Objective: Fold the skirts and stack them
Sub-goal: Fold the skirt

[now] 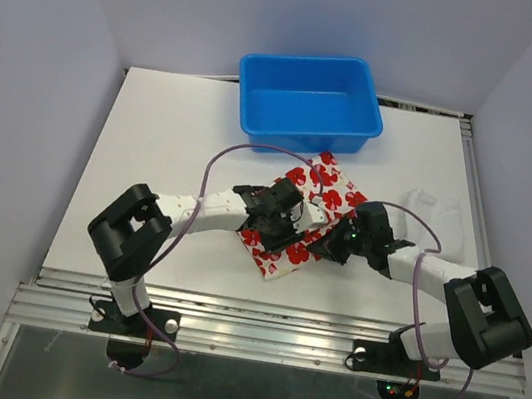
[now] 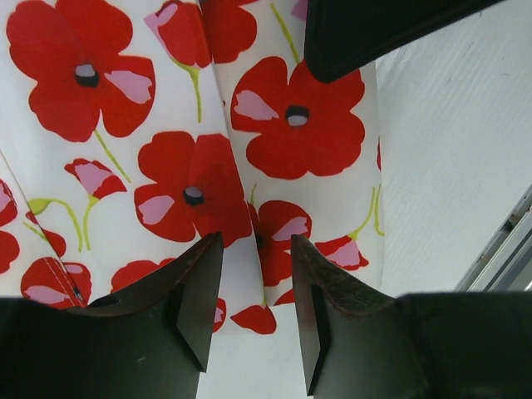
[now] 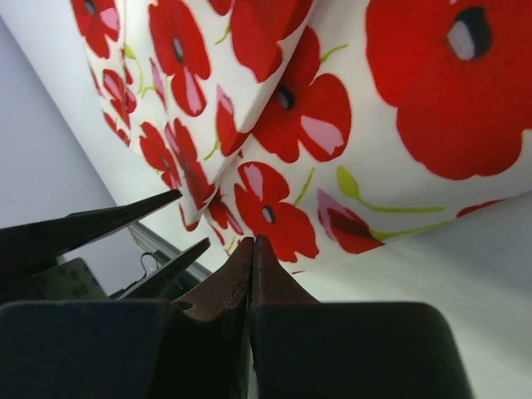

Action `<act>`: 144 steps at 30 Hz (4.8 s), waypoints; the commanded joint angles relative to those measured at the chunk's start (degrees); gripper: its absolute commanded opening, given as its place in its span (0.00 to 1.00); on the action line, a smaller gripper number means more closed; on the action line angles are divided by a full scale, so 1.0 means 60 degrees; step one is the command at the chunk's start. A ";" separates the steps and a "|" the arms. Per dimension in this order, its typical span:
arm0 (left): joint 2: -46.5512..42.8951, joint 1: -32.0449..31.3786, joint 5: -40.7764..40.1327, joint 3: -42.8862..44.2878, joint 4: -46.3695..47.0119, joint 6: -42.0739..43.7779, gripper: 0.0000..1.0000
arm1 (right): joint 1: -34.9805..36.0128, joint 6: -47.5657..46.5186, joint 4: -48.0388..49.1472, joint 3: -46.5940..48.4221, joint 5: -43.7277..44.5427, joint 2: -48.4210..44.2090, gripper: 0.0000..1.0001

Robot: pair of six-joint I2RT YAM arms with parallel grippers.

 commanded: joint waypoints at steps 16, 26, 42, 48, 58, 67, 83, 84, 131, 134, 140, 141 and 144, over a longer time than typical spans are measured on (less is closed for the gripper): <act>0.0557 -0.0230 -0.0515 0.0723 0.0235 -0.0145 0.01 | 0.0317 -0.0310 0.0975 -0.0188 0.0720 0.1536 0.01; -0.0543 -0.0259 0.0568 0.0782 -0.0190 -0.0335 0.00 | 0.0317 -0.0266 0.0946 -0.0217 0.0793 0.1653 0.01; -0.0206 -0.0669 0.2297 0.1031 -0.0381 -0.0598 0.00 | 0.0404 -0.0163 0.0858 -0.0246 0.0808 0.1609 0.01; 0.0438 -0.0670 0.2898 0.0666 0.0058 -0.0920 0.00 | 0.0405 -0.0192 0.0800 -0.0276 0.0852 0.1565 0.01; 0.1580 -0.0582 0.3191 0.0196 0.0952 -0.0775 0.00 | 0.0405 -0.0513 0.0230 -0.0188 0.1013 0.1346 0.01; 0.1523 -0.0304 0.3279 -0.0447 0.1157 -0.0613 0.00 | -0.0150 -0.3703 -0.4727 0.2574 0.1115 0.1053 0.07; 0.1508 -0.0303 0.3352 -0.0507 0.1172 -0.0613 0.00 | -0.2919 -0.6681 -0.6187 0.4309 0.2374 0.1052 0.57; 0.1493 -0.0289 0.3352 -0.0507 0.1172 -0.0599 0.00 | -0.3021 -0.6783 -0.6202 0.4280 0.2520 0.1067 0.59; 0.1611 0.0063 0.3850 -0.0317 0.1216 -0.0730 0.00 | -0.3272 -0.6946 -0.2907 0.4719 -0.3174 0.2648 0.54; 0.1552 0.0121 0.3967 -0.0287 0.1274 -0.0760 0.00 | -0.3096 -0.6785 -0.2455 0.4047 -0.3354 0.3234 0.51; 0.0282 0.0720 0.4814 -0.0521 0.1494 -0.0979 0.15 | -0.3008 -0.7207 -0.2407 0.3533 -0.2167 0.4537 0.43; 0.0002 0.1114 0.4991 -0.0565 0.1523 -0.1009 0.19 | -0.3008 -0.7253 -0.2525 0.3576 -0.1948 0.4655 0.40; -0.1024 0.1862 0.5722 -0.0712 0.1494 -0.1052 0.30 | -0.3008 -0.7399 -0.2715 0.3679 -0.1800 0.4876 0.39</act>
